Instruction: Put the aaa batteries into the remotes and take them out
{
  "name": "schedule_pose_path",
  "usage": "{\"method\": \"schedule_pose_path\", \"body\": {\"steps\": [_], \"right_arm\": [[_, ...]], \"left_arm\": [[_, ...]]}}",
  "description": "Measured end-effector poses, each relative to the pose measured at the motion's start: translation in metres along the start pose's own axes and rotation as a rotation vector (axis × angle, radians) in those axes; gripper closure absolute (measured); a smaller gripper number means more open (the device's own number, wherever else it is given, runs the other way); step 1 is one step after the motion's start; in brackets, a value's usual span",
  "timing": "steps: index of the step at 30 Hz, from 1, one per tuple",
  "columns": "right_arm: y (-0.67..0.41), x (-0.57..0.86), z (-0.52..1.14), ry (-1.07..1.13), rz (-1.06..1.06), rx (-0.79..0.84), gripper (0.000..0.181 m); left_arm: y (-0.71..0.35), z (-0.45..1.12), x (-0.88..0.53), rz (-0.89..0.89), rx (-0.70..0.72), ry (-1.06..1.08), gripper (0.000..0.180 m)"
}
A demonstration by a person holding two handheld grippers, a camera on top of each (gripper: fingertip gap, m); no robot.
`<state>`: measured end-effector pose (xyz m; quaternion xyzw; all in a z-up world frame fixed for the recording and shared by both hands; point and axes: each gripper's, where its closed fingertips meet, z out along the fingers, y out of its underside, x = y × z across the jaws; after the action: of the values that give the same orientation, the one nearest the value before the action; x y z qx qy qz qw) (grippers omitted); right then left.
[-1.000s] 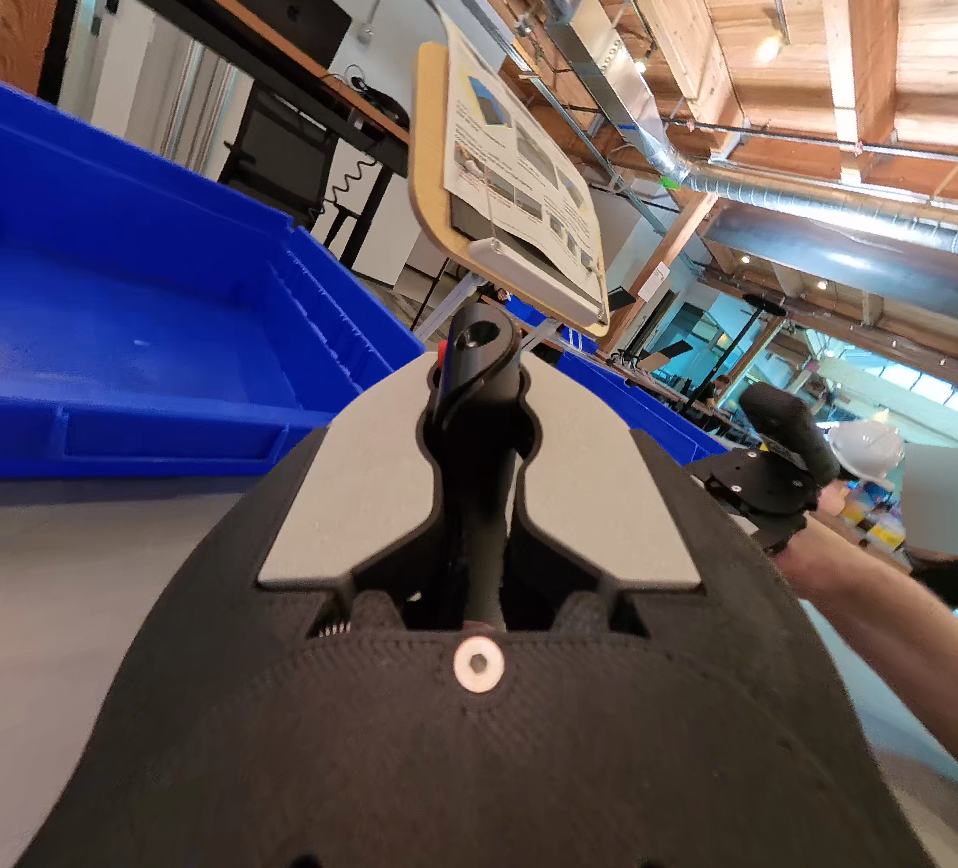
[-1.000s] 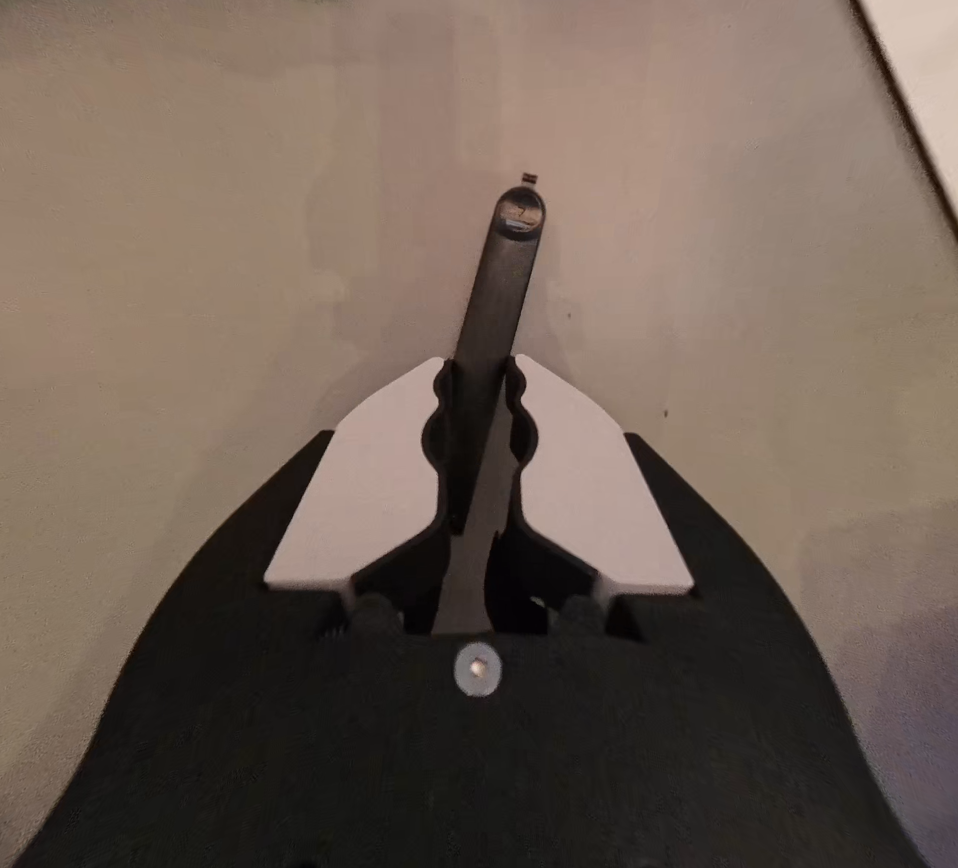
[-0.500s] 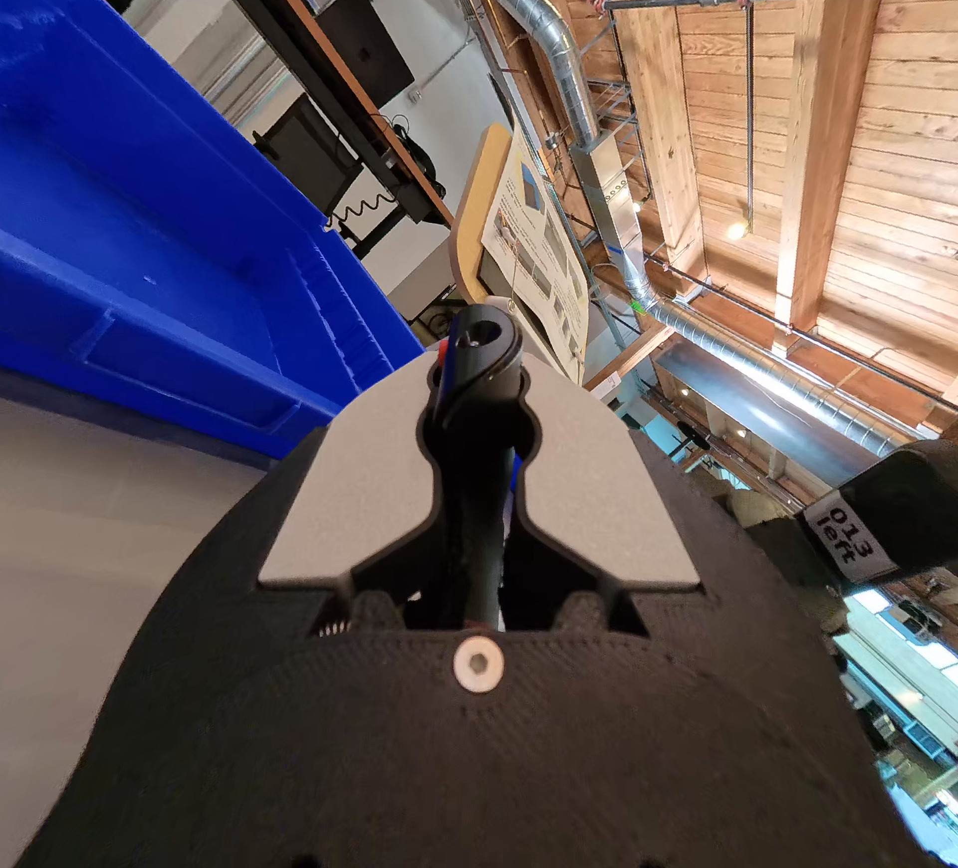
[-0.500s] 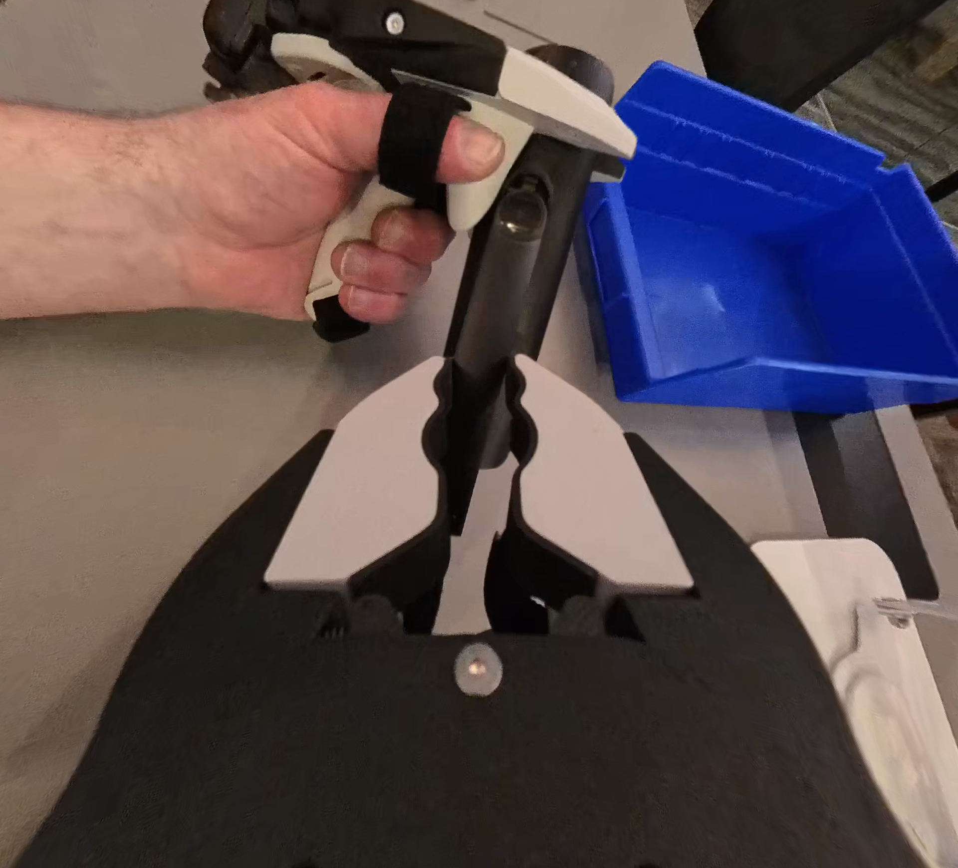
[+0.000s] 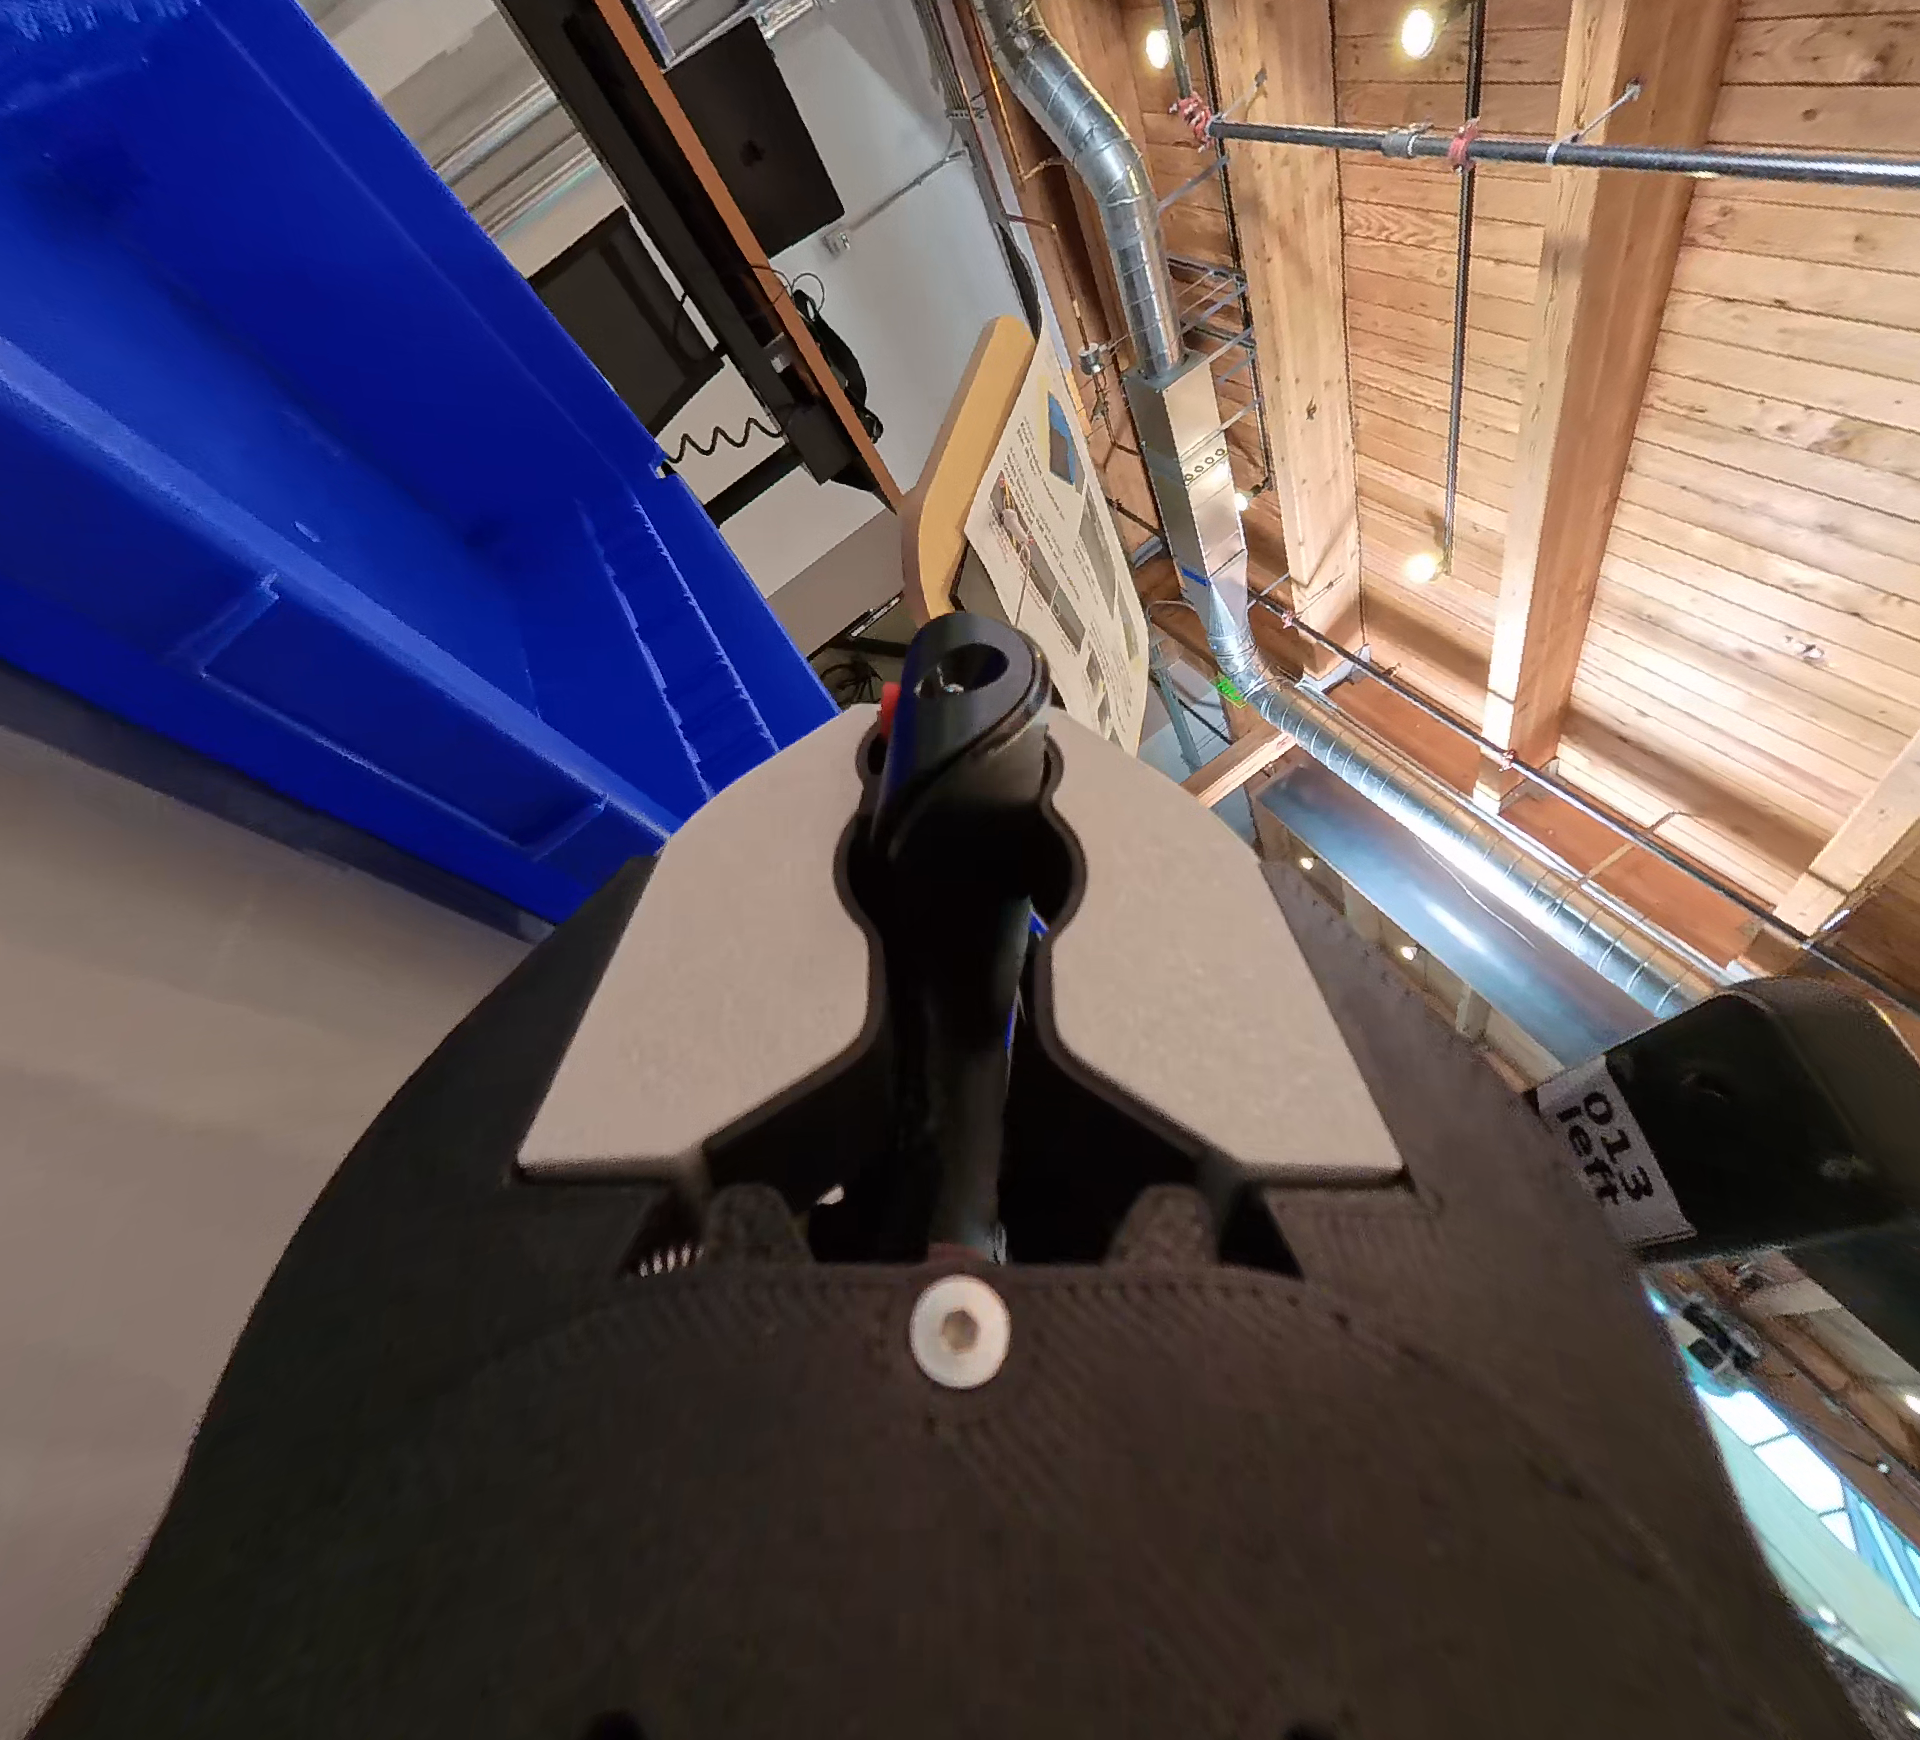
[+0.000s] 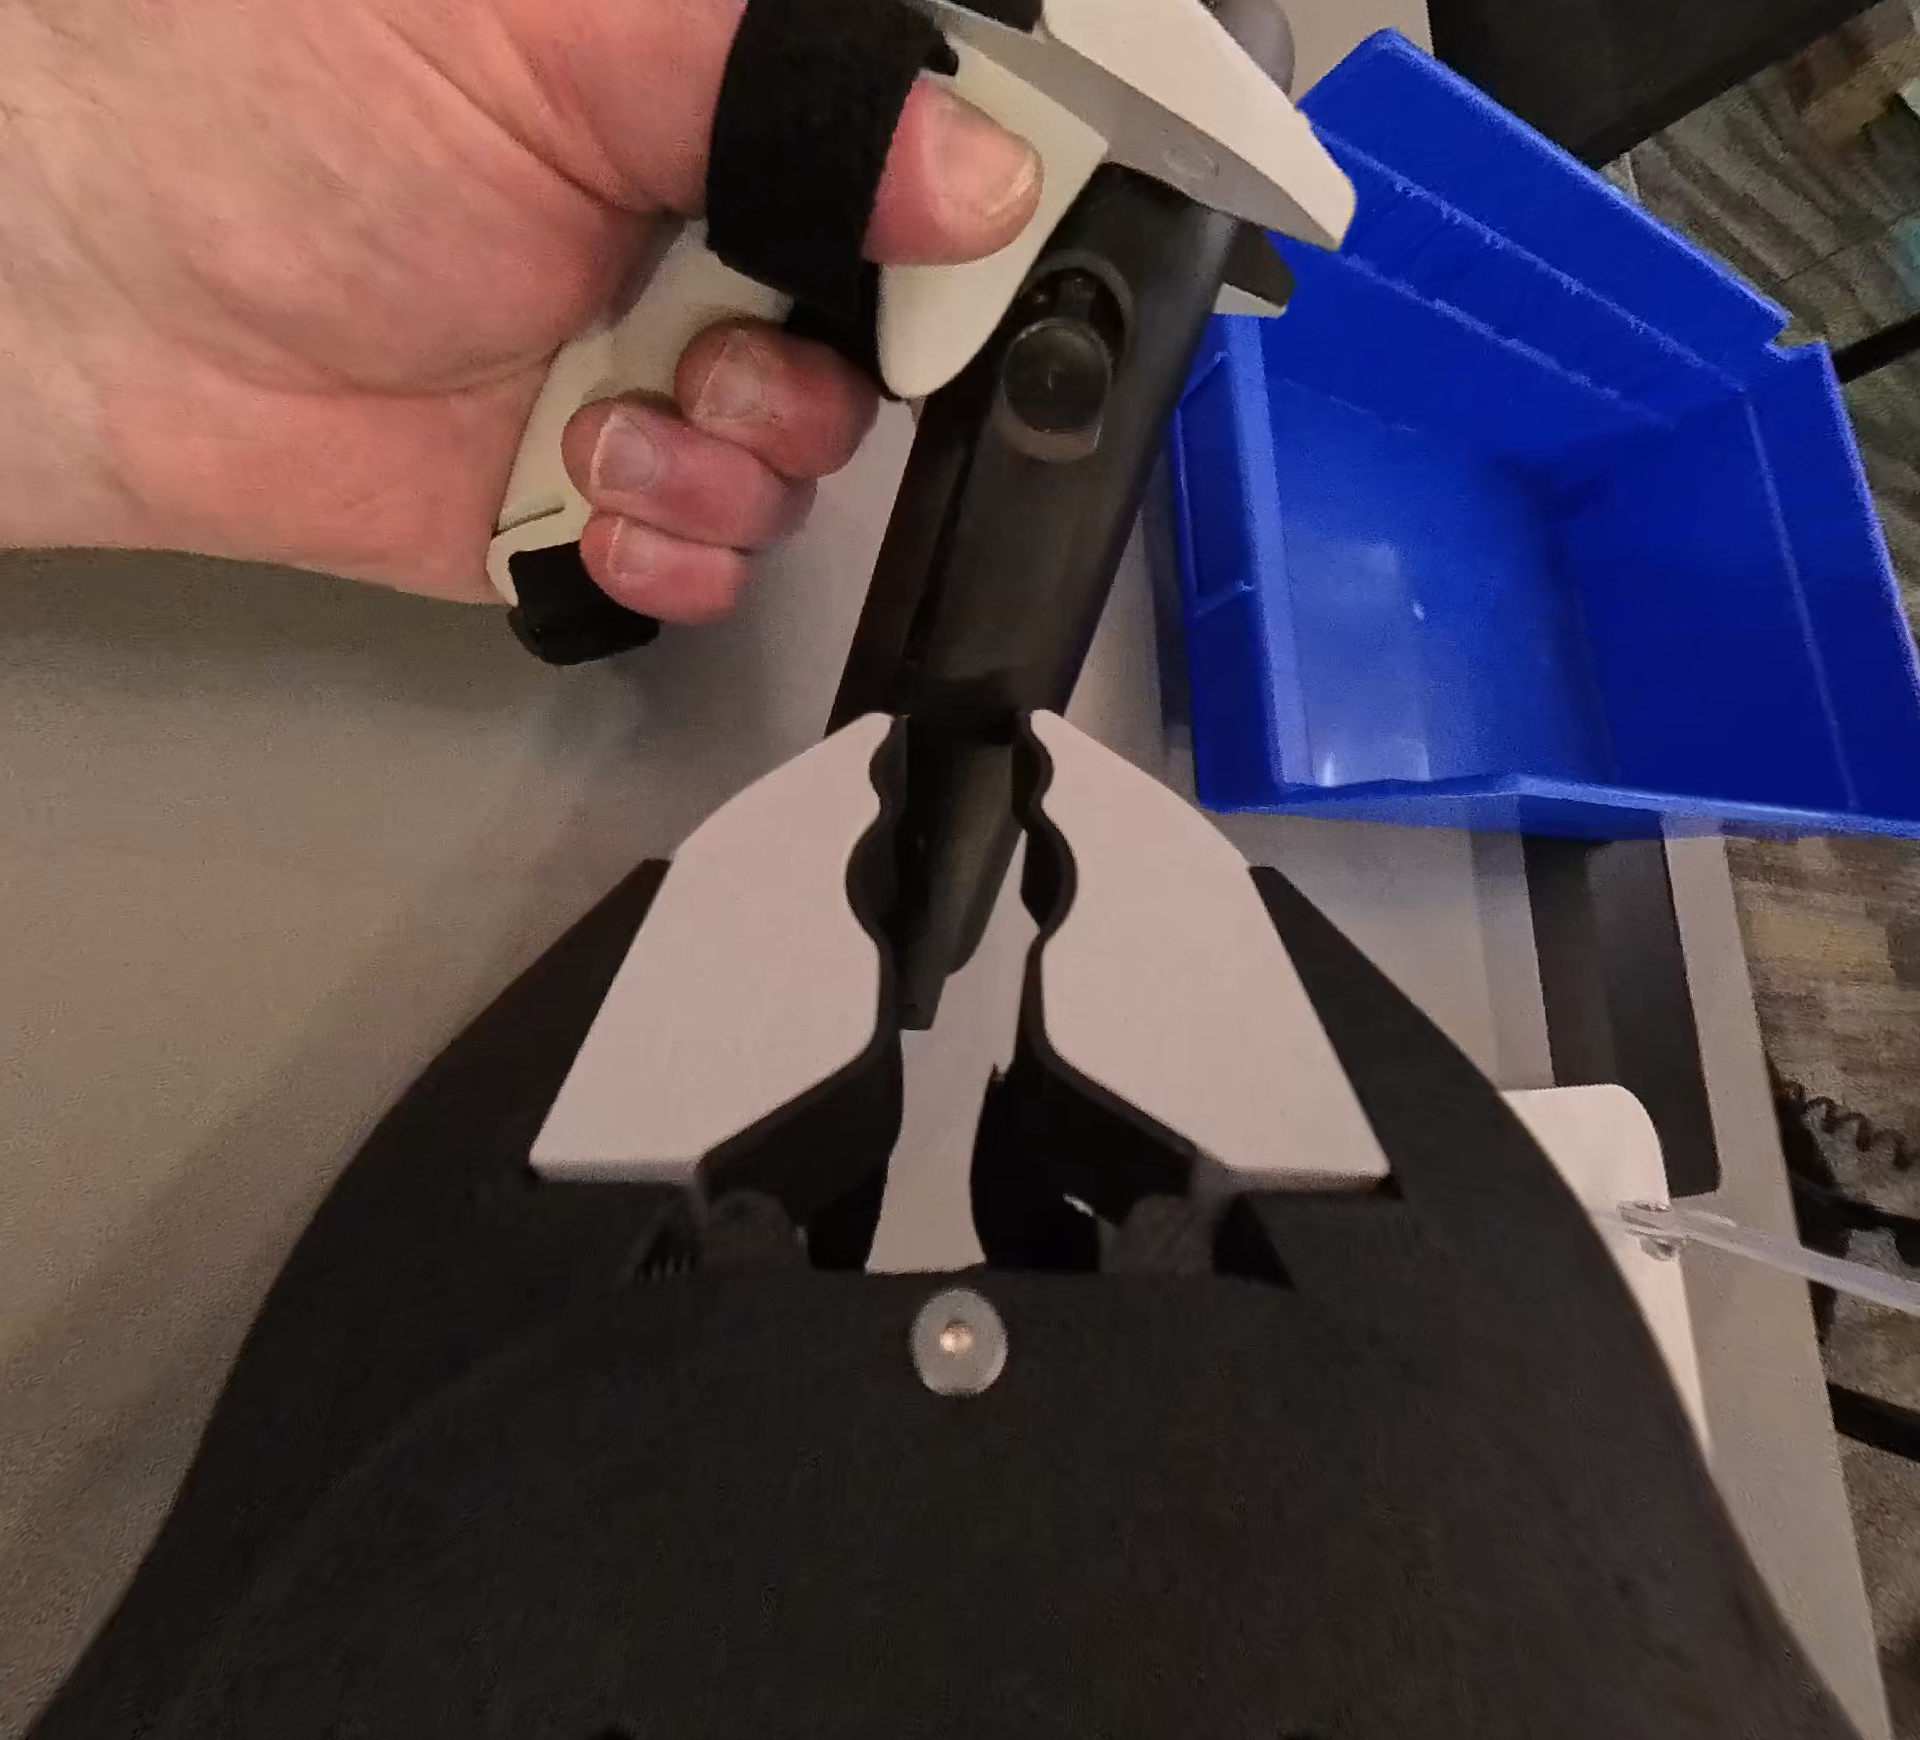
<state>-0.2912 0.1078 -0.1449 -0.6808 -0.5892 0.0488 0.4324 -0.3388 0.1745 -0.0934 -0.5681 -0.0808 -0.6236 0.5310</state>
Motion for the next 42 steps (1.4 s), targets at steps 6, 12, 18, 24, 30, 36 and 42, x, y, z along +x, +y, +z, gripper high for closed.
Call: {"method": "schedule_pose_path", "body": {"steps": [6,12,18,24,30,36,42], "right_arm": [[-0.001,0.000,0.004,0.011,-0.001,-0.089,0.161],[-0.010,-0.005,0.008,-0.019,0.021,-0.110,0.161],[-0.012,-0.005,0.010,-0.009,0.041,-0.110,0.161],[-0.011,-0.007,0.012,0.015,0.015,-0.149,0.161],[-0.012,0.000,0.011,0.069,-0.027,-0.132,0.161],[-0.012,0.002,0.011,0.067,-0.027,-0.129,0.158],[-0.012,0.003,0.012,0.064,-0.003,-0.122,0.148]], "left_arm": [[-0.003,-0.003,-0.005,-0.045,0.030,-0.024,0.156],[-0.006,-0.006,-0.010,-0.094,0.063,-0.041,0.156],[-0.011,-0.009,-0.015,-0.130,0.085,-0.047,0.155],[-0.014,-0.011,-0.019,-0.162,0.106,-0.047,0.155],[-0.014,-0.011,-0.019,-0.170,0.102,-0.045,0.156],[-0.015,-0.011,-0.019,-0.181,0.110,-0.034,0.156],[-0.017,-0.013,-0.023,-0.201,0.124,-0.044,0.156]]}}
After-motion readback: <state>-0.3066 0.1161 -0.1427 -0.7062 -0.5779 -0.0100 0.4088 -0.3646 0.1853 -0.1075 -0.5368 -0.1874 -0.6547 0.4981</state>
